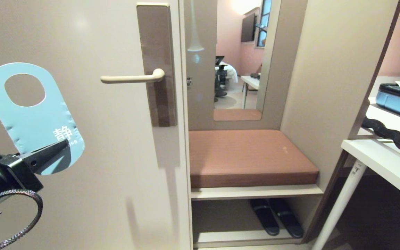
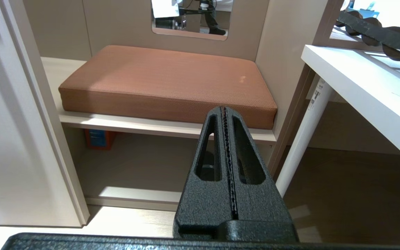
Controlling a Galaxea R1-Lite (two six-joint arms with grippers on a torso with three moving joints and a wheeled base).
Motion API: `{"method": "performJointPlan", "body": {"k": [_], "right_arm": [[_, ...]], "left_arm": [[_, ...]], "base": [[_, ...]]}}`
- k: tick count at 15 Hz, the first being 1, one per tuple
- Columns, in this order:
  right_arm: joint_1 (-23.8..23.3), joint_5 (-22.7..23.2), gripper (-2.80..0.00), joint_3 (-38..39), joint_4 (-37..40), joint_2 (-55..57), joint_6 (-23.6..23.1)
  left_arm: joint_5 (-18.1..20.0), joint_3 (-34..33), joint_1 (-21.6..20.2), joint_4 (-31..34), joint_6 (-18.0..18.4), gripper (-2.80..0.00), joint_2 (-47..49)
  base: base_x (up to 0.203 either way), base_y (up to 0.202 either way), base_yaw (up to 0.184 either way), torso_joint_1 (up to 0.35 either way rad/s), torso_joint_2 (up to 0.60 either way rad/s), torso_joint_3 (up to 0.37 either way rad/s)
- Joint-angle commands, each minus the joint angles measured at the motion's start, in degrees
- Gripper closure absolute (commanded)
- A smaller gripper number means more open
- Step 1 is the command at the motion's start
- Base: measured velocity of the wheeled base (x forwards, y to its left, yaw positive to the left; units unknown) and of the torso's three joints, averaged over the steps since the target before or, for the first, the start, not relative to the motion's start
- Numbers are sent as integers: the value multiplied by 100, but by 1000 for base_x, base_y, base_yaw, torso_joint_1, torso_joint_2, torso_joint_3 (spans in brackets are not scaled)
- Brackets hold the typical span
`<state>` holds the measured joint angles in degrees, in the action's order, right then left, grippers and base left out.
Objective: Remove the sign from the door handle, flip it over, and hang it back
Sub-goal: Hang the sign back with the other side facing out
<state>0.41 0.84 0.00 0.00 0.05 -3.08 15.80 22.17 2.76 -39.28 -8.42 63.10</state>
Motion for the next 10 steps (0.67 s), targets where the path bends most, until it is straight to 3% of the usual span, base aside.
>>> {"method": "performJointPlan", "body": {"k": [1,10], "right_arm": [[2,4,0,0,0,-5,-8],[-6,4,0,0,0,-5,-8]], "left_arm": [[-121,253,-3,82,75,0,237],[-245,1193,-3,140,549,0,1305]], "base": [[0,0,0,0,0,0],[0,0,0,0,0,0]]}}
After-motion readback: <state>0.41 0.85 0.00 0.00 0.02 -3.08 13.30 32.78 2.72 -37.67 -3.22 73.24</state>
